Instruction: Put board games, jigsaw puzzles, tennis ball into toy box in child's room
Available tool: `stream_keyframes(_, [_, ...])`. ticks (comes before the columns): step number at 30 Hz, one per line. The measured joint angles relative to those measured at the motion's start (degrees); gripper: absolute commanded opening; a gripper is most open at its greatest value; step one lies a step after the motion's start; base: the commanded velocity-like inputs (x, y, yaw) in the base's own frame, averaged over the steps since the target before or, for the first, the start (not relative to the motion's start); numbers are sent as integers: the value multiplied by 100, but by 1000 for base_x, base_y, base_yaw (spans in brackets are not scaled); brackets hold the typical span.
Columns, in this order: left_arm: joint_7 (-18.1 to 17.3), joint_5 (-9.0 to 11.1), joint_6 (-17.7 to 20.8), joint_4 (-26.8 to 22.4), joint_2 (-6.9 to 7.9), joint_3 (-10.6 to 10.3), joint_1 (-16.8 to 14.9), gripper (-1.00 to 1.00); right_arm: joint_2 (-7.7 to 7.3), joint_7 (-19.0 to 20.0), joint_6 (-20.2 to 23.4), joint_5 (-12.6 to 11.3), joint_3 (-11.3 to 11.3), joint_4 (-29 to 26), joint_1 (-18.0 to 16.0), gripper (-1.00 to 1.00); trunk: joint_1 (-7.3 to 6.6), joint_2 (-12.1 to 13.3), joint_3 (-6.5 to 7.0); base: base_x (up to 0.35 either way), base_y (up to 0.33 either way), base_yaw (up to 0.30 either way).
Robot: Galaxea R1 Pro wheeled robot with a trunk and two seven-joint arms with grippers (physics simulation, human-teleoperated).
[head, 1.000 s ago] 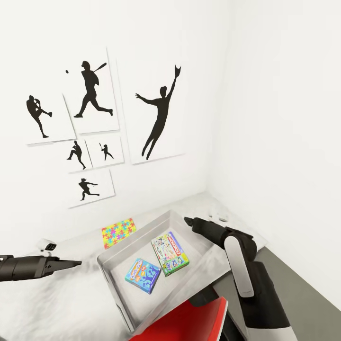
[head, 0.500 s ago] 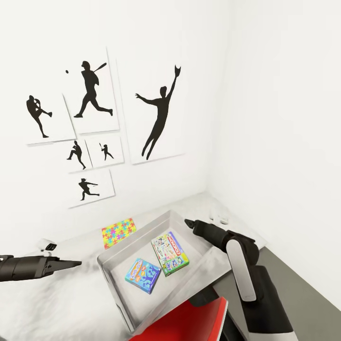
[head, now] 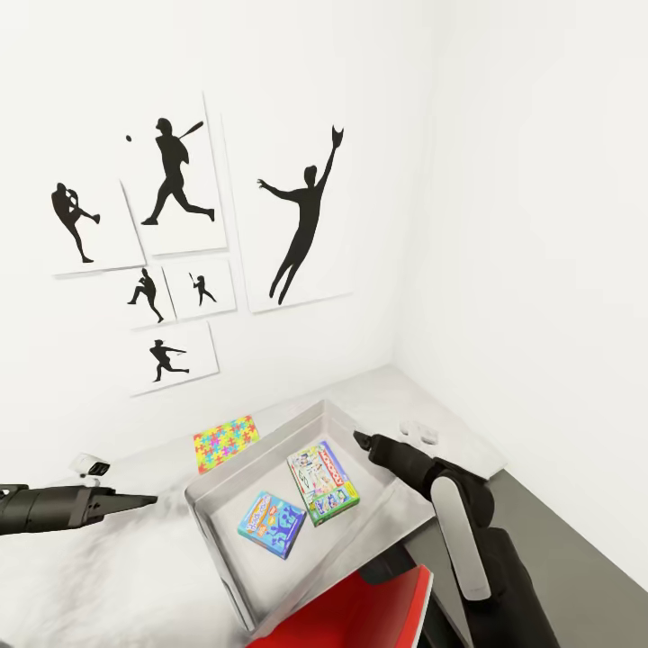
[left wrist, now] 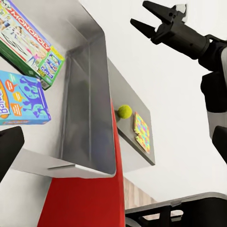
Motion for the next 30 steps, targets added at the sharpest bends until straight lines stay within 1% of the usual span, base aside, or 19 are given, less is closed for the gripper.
stream_keyframes(9, [0, 0, 0, -6, -5, -3, 0, 100, 6, 0, -5, -1, -5, -15, 30, 100, 1, 0, 1, -30, 0, 0])
stream_keyframes(24, [0, -6, -11, -5, -2, -11, -1, 100, -1, -1, -26, 1, -5, -13, 31, 100, 3, 0, 1, -251, 0, 0])
stream_keyframes(30, [0, -9, -13, -5, -7, -11, -1, 100, -2, -1, -232, 1, -4, -13, 31, 100, 4, 0, 1, -283, 0, 0])
